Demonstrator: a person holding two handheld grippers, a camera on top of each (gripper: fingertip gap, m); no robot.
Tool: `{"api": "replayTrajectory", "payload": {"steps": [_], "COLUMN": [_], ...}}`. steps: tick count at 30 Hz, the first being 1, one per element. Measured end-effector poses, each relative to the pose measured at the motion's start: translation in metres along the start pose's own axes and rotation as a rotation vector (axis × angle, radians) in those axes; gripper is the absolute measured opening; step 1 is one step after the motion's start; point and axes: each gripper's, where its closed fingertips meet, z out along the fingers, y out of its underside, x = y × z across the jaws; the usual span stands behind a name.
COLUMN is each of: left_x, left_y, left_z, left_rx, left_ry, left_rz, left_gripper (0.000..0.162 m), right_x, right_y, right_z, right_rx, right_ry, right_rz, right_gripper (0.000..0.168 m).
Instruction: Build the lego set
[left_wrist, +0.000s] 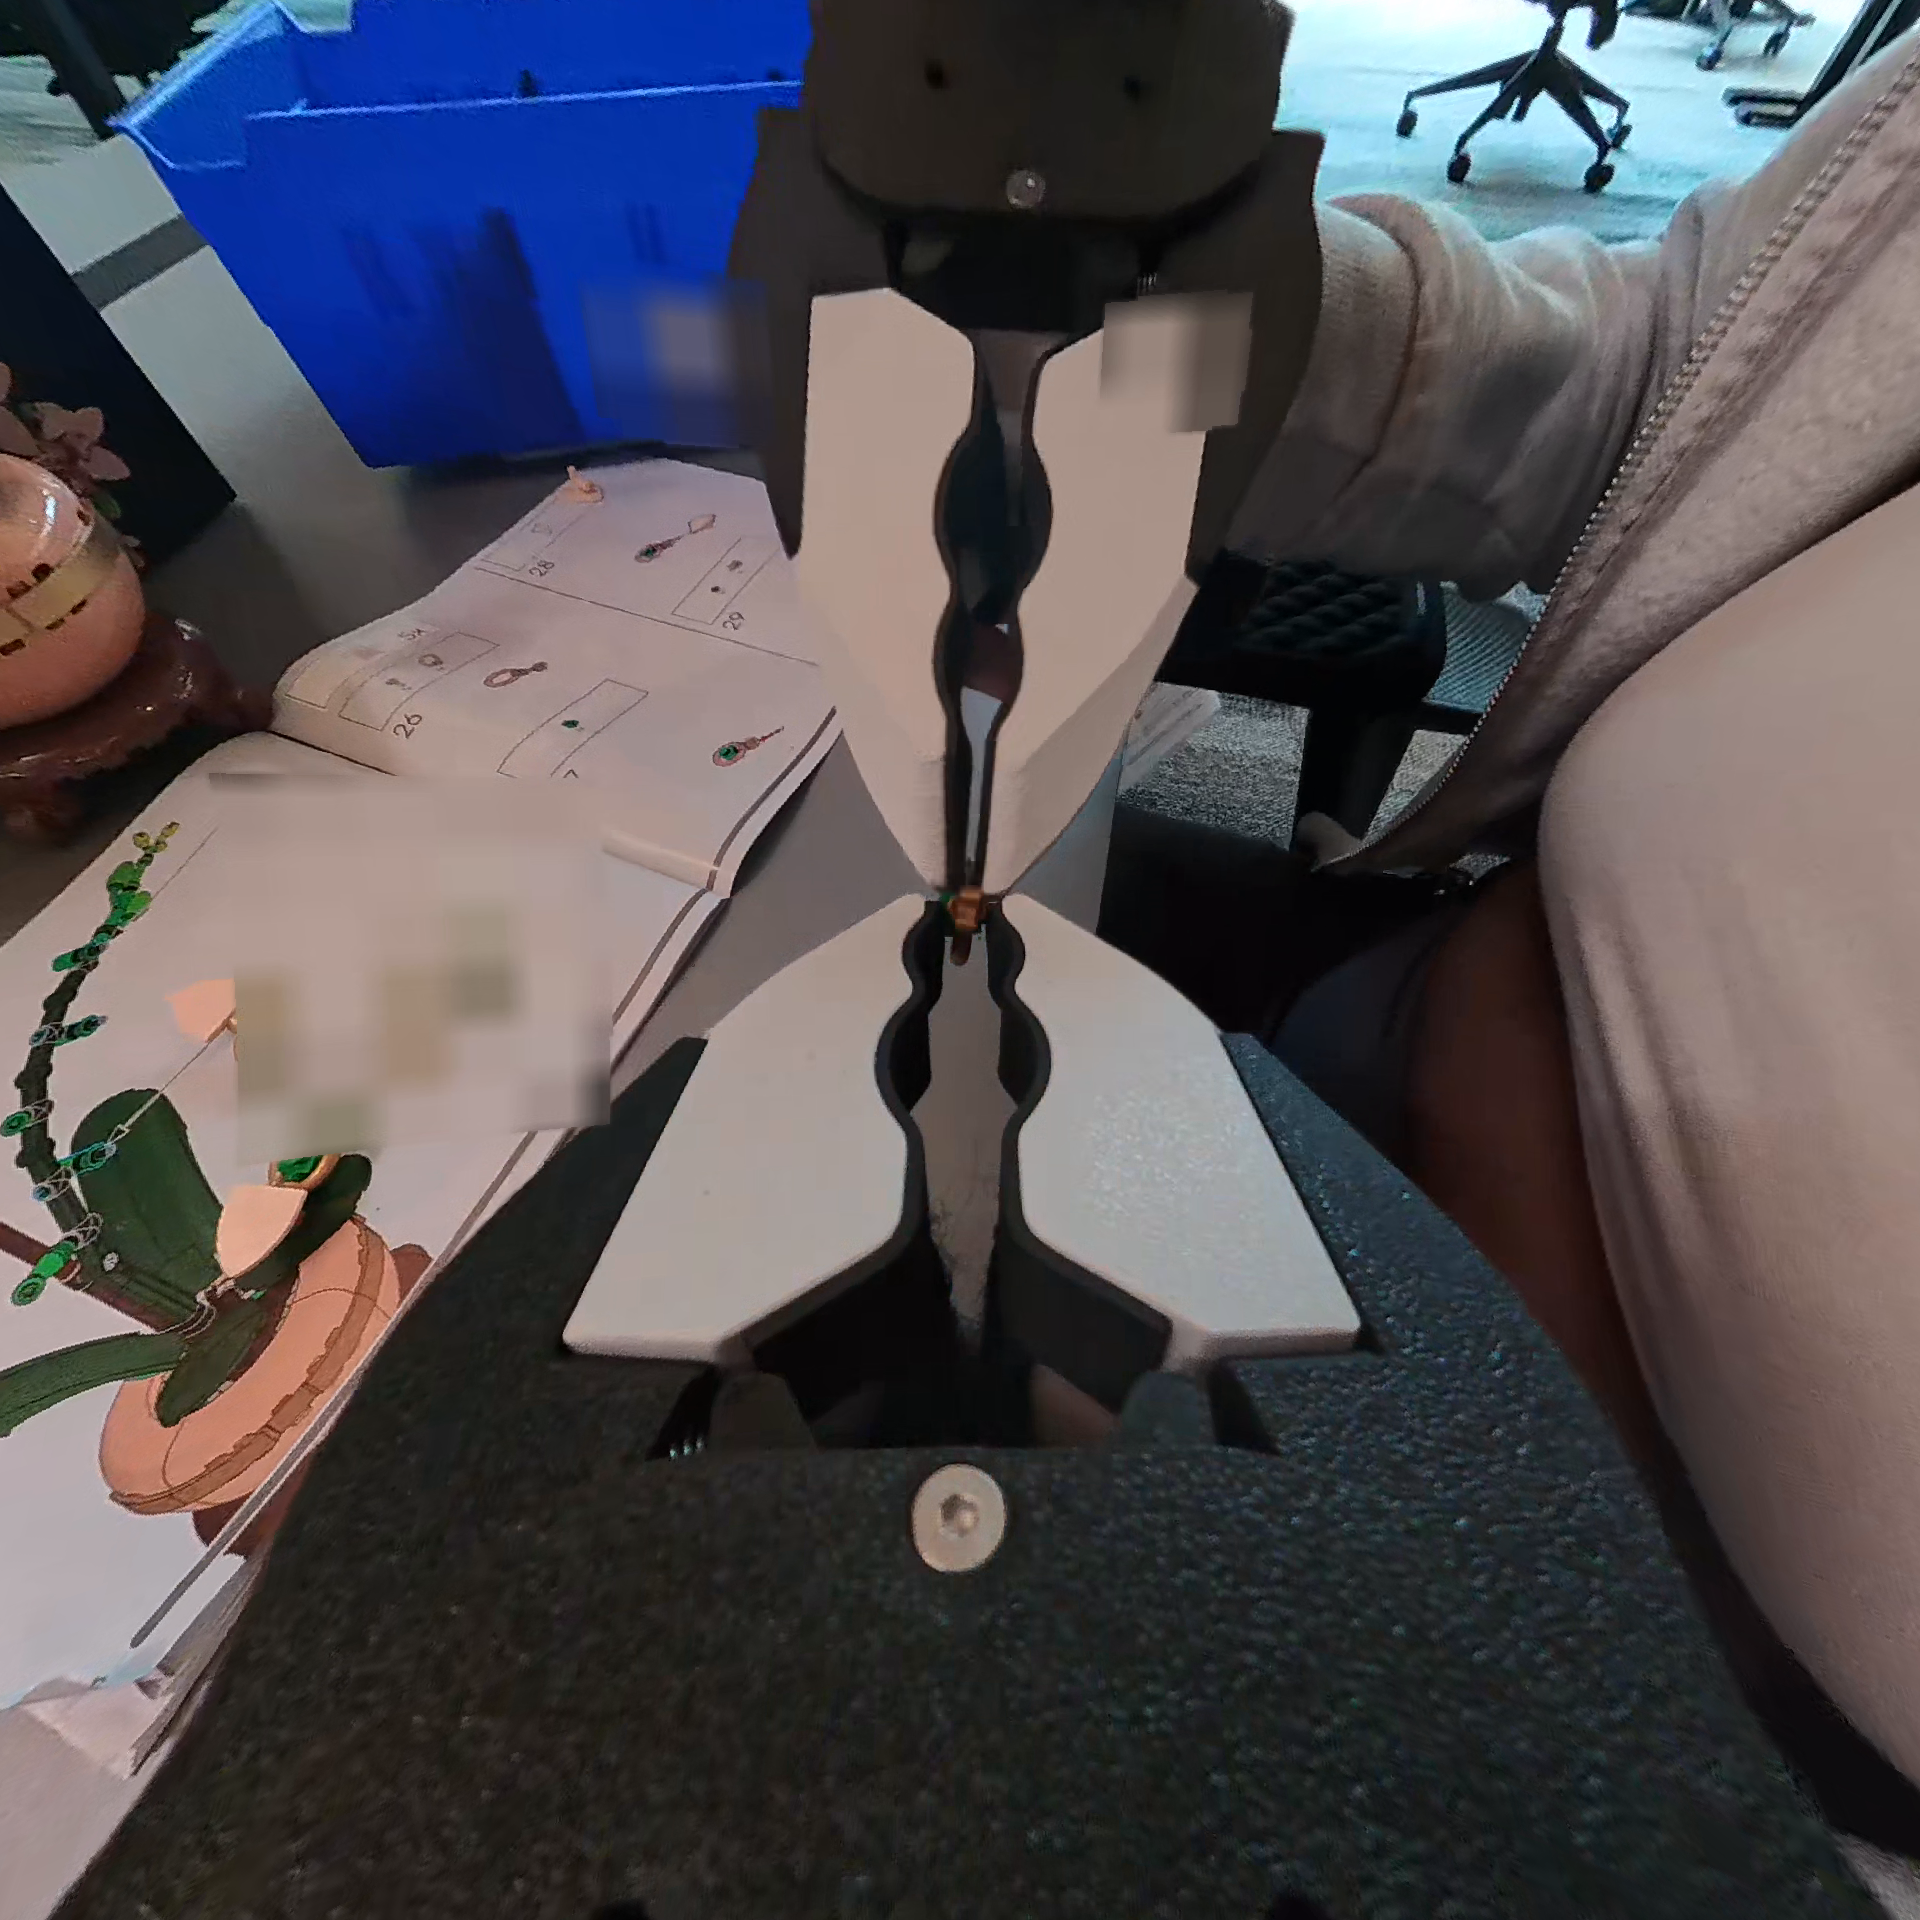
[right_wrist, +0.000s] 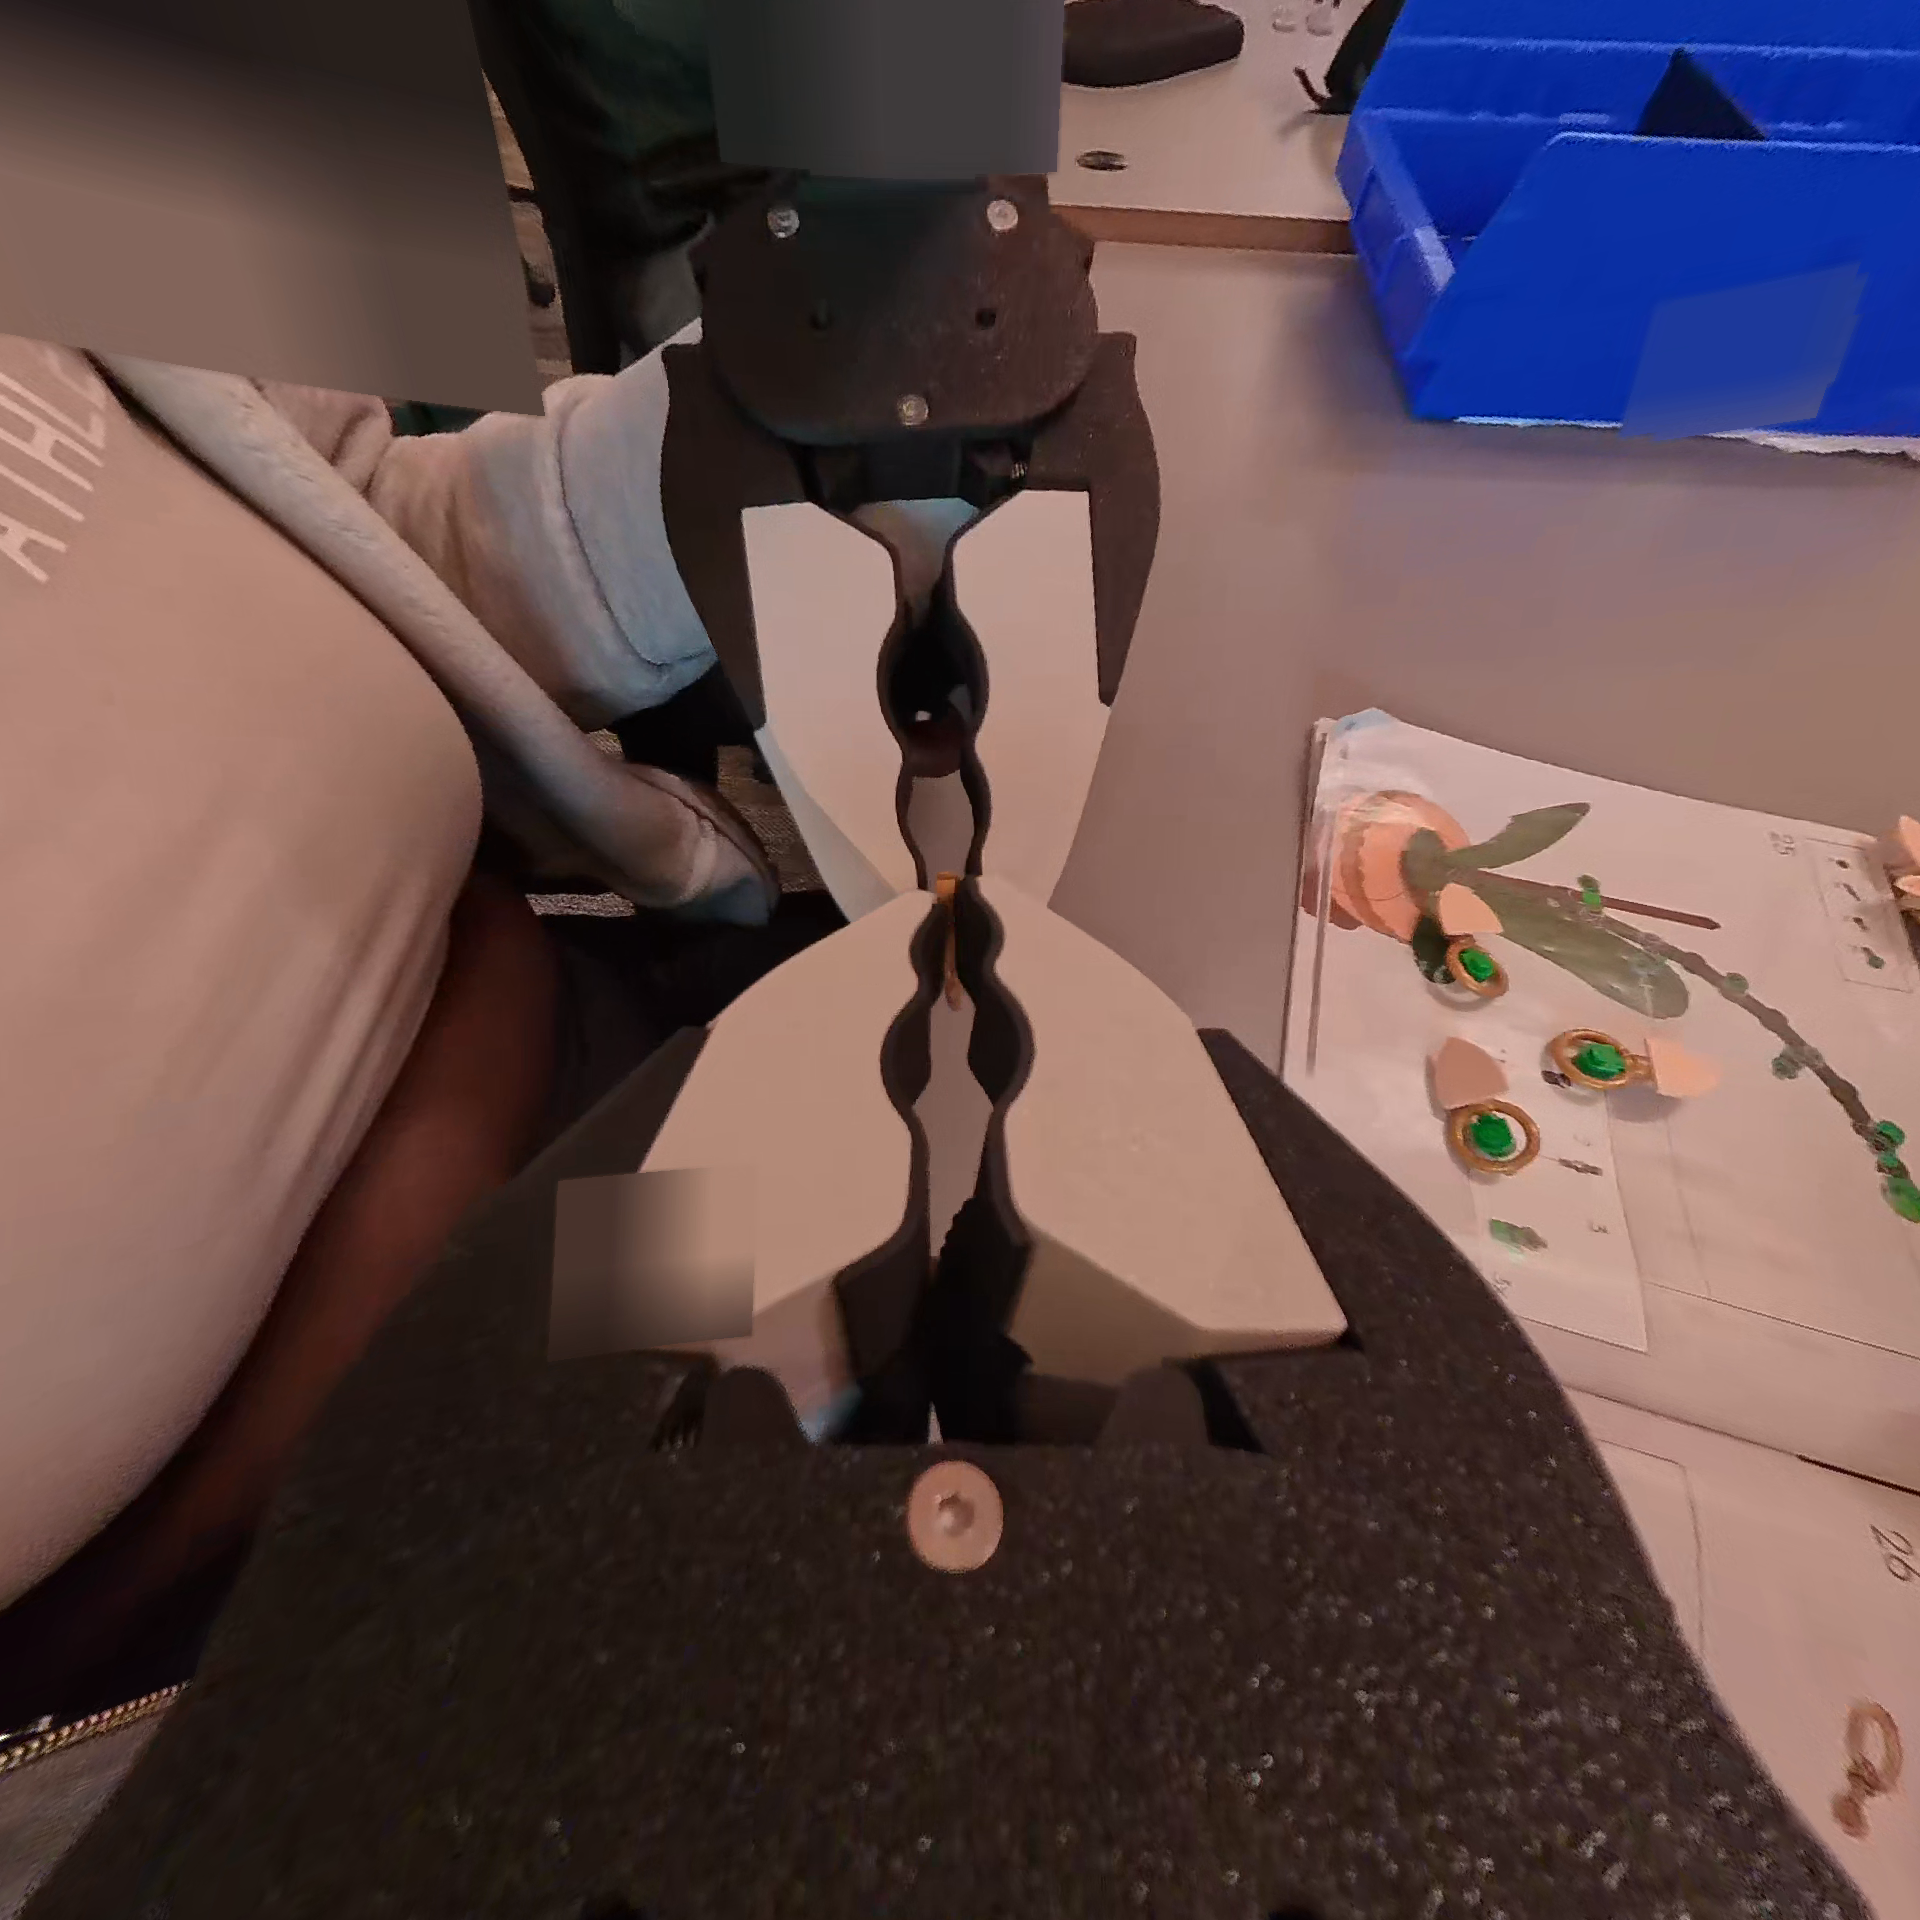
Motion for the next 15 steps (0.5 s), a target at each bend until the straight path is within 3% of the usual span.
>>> {"api": "replayTrajectory", "payload": {"steps": [9, 11, 13, 15], "left_x": [-0.004, -0.008, -0.008, -0.006], "left_y": [-0.009, -0.006, -0.006, -0.006], "left_z": [-0.004, -0.005, -0.005, -0.005], "left_rx": [0.083, 0.08, 0.078, 0.073], "left_ry": [-0.008, -0.019, -0.02, -0.018], "left_rz": [-0.03, -0.032, -0.029, -0.018], "left_gripper": [0.007, 0.007, 0.007, 0.007], "right_x": [0.008, 0.009, 0.009, 0.007], "right_y": [-0.008, -0.005, 0.002, 0.004], "right_z": [-0.009, -0.015, -0.015, -0.012], "right_rx": [0.247, 0.24, 0.167, 0.116], "right_ry": [-0.032, -0.035, -0.048, -0.048], "right_rz": [0.194, 0.2, 0.208, 0.175], "right_gripper": [0.0, 0.001, 0.014, 0.011]}}
